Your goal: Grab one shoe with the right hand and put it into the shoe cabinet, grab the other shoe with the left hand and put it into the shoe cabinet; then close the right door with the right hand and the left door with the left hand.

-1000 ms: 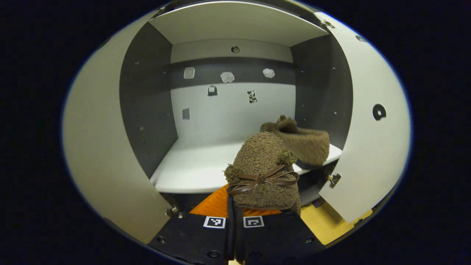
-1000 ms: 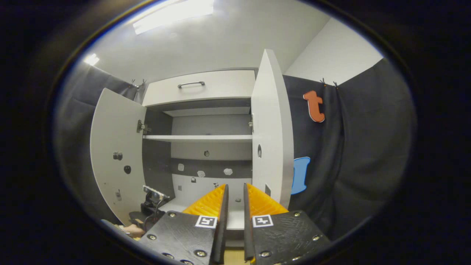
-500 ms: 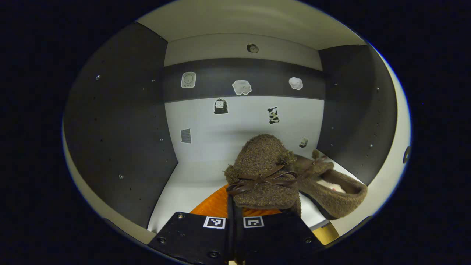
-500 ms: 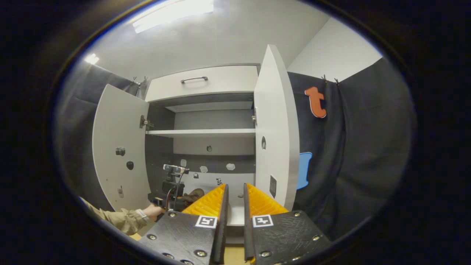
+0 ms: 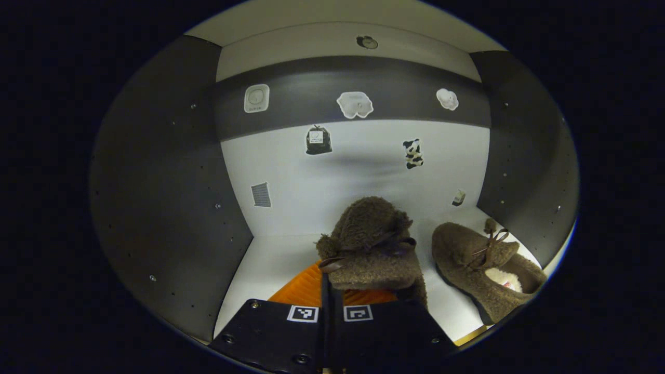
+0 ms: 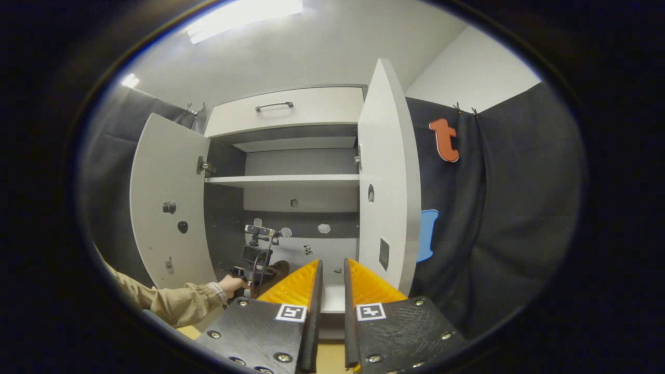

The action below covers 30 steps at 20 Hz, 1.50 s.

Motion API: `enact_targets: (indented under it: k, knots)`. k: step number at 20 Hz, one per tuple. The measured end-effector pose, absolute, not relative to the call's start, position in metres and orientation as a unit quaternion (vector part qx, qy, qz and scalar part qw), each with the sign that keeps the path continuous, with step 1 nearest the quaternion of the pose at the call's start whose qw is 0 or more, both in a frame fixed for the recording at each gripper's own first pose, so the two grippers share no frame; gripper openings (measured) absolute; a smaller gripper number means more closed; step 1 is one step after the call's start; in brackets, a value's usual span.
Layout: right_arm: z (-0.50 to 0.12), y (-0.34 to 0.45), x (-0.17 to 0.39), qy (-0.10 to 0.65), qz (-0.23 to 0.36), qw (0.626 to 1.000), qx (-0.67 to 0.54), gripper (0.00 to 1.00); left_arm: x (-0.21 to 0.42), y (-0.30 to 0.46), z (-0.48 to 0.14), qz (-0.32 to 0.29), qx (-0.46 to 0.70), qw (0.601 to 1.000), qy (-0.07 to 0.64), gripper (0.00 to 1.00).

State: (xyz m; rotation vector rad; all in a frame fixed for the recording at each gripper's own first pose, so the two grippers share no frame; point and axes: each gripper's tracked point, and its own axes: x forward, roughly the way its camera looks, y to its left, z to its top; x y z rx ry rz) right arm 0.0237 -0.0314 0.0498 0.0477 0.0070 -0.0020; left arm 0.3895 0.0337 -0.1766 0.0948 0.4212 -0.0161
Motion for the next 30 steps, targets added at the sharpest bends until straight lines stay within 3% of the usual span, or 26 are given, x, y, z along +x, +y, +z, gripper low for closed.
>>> enact_targets:
  k: [7,13,15,18,19,23,30]
  knots:
    - [0.05,-0.032,0.02,0.008,-0.005,1.0,0.019,0.2,0.398,0.033,-0.192,-0.003,0.06,0.972,0.225,0.05]
    - [0.05,-0.031,0.02,0.007,0.0,1.0,0.022,0.2,0.395,0.033,-0.191,-0.013,0.069,0.97,0.233,0.17]
    - [0.05,-0.029,0.02,0.007,0.004,1.0,0.021,0.2,0.392,0.036,-0.19,-0.011,0.076,0.969,0.236,0.25]
    - [0.049,-0.025,0.021,0.007,0.01,1.0,0.025,0.2,0.385,0.037,-0.183,-0.017,0.084,0.968,0.237,0.46]
    - [0.05,-0.024,0.02,0.007,0.013,1.0,0.027,0.2,0.383,0.039,-0.182,-0.016,0.084,0.968,0.237,0.44]
    - [0.05,-0.021,0.02,0.005,0.022,0.999,0.031,0.2,0.37,0.047,-0.176,-0.013,0.08,0.968,0.239,0.54]
    - [0.045,-0.012,0.02,0.009,0.04,0.999,0.034,0.2,0.328,0.04,-0.15,-0.034,0.074,0.973,0.218,0.59]
